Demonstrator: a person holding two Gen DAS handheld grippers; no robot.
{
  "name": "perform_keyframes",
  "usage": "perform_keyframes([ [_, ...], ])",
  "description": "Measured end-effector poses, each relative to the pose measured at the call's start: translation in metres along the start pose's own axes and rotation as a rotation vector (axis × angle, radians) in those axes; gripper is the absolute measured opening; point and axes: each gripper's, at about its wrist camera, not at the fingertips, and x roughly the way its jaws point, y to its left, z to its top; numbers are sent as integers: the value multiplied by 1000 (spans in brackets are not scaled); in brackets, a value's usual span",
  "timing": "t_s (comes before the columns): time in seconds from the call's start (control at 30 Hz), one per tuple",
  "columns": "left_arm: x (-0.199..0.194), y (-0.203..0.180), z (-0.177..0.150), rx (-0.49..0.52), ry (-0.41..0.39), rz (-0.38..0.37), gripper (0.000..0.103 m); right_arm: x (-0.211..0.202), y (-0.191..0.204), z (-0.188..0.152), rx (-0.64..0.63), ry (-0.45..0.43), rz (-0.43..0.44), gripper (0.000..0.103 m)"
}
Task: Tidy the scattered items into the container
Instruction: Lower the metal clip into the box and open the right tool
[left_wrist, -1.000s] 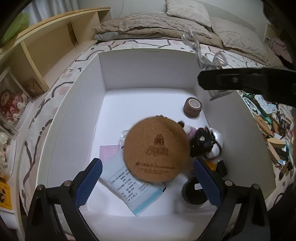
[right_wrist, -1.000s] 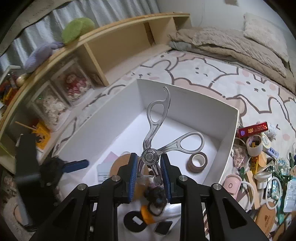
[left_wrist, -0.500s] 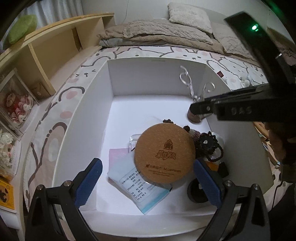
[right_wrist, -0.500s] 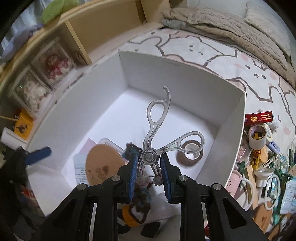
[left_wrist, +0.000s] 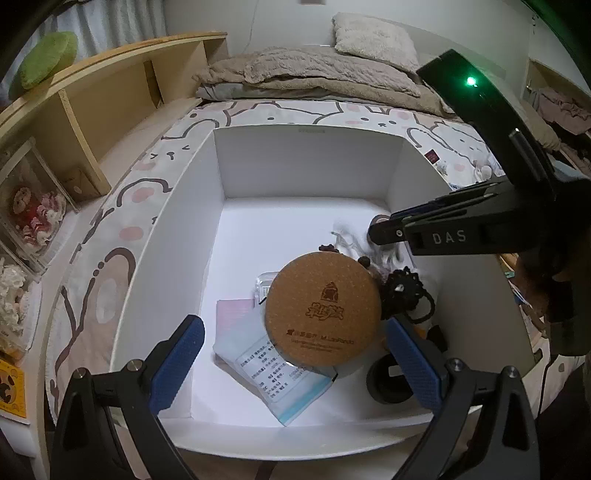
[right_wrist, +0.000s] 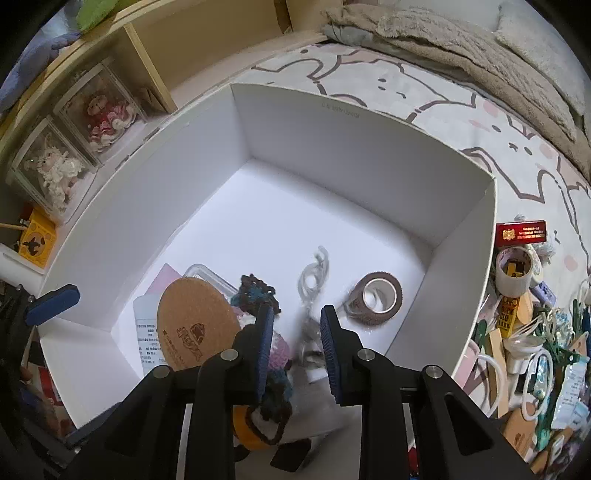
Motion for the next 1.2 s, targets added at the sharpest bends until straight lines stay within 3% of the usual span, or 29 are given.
perform_keyframes([
  [0.03, -1, 1, 0, -1, -2, 1, 99, -3, 2, 0, -8, -11, 21, 51],
  [0.07, -2, 1, 0, -1, -4, 1, 99, -5, 5, 1, -21, -18, 28, 79],
  [0.1, -3, 2, -1, -1, -6, 1, 99, -7, 9, 2, -36, -17, 12, 95],
  [0.13, -4, 2, -1, 0, -7, 1, 99, -7, 13, 2, -61, -18, -4, 103],
  [0.5, -15, 3, -5, 7, -29, -11, 99, 6, 34, -3, -320, 28, -255, 103],
  [0.9, -34, 5, -10, 10, -71, -25, 99, 35, 45, -14, -504, 99, -449, 103],
  [1.2, -43, 8, -10, 4, -91, -28, 99, 45, 66, -9, -534, 116, -467, 103],
])
